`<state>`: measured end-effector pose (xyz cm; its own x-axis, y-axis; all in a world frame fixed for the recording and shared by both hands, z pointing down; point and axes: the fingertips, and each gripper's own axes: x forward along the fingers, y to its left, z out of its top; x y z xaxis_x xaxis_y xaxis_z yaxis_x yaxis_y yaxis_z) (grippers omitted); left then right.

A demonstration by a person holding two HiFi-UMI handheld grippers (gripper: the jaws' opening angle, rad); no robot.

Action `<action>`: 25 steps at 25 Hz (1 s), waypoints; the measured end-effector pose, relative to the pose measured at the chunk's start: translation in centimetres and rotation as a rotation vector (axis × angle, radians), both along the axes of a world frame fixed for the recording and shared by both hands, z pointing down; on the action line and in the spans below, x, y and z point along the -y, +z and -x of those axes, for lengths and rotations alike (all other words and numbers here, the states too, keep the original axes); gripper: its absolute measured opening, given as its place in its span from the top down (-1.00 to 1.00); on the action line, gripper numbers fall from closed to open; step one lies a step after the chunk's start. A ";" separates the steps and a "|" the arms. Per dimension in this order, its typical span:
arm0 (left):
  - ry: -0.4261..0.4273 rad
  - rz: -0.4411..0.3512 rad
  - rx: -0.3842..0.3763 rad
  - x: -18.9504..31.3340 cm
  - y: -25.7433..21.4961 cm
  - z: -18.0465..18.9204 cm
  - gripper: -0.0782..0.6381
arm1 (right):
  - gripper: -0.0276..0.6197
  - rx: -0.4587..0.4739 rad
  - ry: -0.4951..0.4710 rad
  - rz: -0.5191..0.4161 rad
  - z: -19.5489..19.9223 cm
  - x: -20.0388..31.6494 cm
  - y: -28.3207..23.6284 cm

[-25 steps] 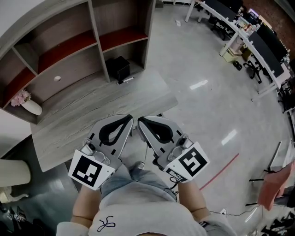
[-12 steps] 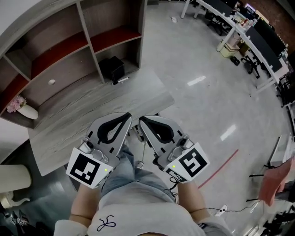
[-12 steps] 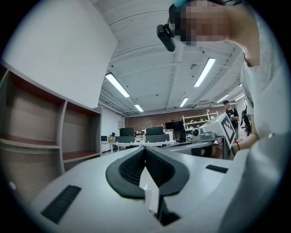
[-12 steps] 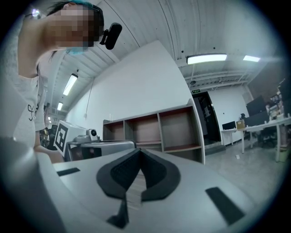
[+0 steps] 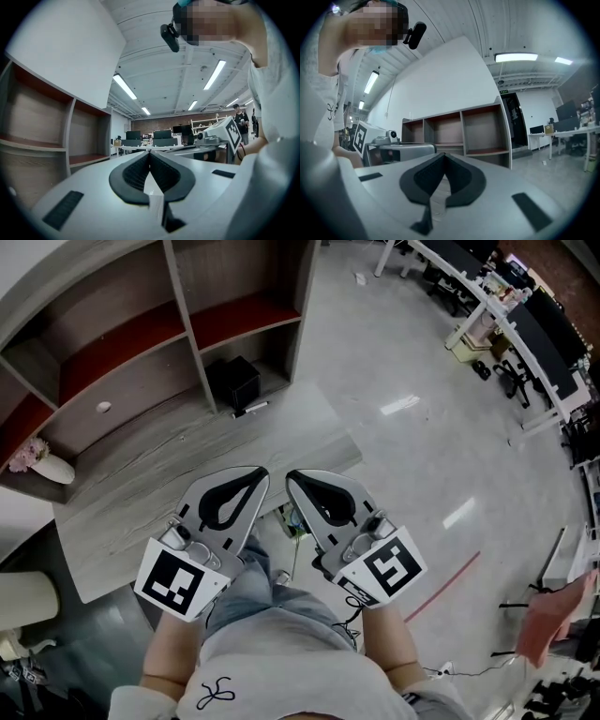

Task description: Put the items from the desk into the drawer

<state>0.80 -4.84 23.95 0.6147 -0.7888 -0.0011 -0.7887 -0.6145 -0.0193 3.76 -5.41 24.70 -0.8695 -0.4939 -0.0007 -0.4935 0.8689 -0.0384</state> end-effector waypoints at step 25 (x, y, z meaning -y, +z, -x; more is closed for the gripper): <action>-0.058 0.030 -0.031 12.4 2.0 11.5 0.75 | 0.89 -0.306 -0.104 0.108 11.8 18.3 9.8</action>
<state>-10.66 -17.22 25.96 0.5683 -0.8228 0.0045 -0.8227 -0.5680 0.0230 -7.99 -23.75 34.53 -0.8672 -0.3852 0.3156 -0.4049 0.9144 0.0035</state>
